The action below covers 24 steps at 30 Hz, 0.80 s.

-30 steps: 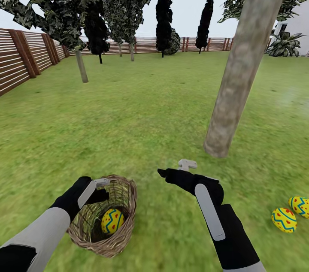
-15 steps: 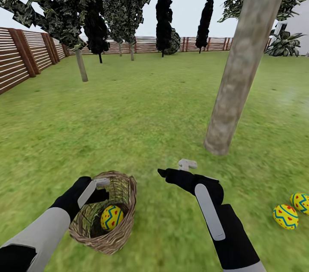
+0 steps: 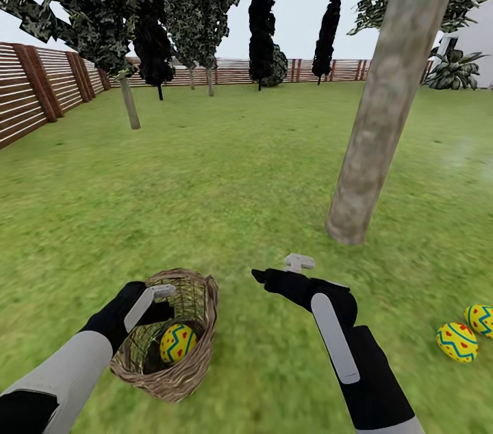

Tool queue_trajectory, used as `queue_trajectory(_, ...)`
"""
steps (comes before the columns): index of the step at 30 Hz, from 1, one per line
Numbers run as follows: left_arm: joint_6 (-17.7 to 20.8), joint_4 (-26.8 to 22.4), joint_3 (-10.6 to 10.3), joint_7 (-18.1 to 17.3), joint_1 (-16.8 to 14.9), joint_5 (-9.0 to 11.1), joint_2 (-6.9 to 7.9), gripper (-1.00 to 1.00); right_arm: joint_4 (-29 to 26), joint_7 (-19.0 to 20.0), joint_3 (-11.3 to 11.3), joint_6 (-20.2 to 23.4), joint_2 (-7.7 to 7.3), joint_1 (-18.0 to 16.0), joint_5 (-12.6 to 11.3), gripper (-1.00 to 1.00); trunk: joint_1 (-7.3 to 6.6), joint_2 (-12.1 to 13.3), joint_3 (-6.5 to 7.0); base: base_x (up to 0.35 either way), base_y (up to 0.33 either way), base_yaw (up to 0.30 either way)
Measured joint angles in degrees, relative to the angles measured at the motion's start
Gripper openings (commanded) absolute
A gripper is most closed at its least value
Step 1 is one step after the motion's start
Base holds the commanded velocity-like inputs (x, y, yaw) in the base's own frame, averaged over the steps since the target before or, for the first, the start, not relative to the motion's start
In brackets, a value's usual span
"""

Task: Take the three Easter eggs out of the wicker basket on the lawn in the garden, then place them on the lawn next to a single tree (choose any tree) so that all three eggs are next to the same tree and none are left in the basket.

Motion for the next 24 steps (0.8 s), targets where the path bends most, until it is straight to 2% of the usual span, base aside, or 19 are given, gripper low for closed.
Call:
queue_trajectory(8,0.00,0.00,-0.06,0.00,0.00,0.00,-0.03,1.00,0.00,0.00,-0.01,0.00,-0.01,0.00,-0.03,1.00,1.75,-3.19,-1.43,0.000,0.000,0.000)
queue_trajectory(13,-0.04,0.00,0.00,-0.04,0.00,0.00,0.02,1.00,0.00,0.00,-0.01,0.00,-0.02,0.00,0.03,1.00,1.76,-3.21,-1.44,0.000,0.000,0.000)
queue_trajectory(19,-0.02,0.00,-0.02,-0.07,0.00,0.00,0.05,1.00,0.00,-0.06,-0.02,0.00,-0.01,0.00,0.05,1.00,3.07,-5.60,-2.51,0.000,0.000,0.000)
queue_trajectory(24,0.00,0.00,-0.05,-0.08,0.00,0.00,0.05,1.00,0.00,-0.03,-0.03,0.00,0.00,0.00,0.03,1.00,3.08,-5.62,-2.51,0.000,0.000,0.000)
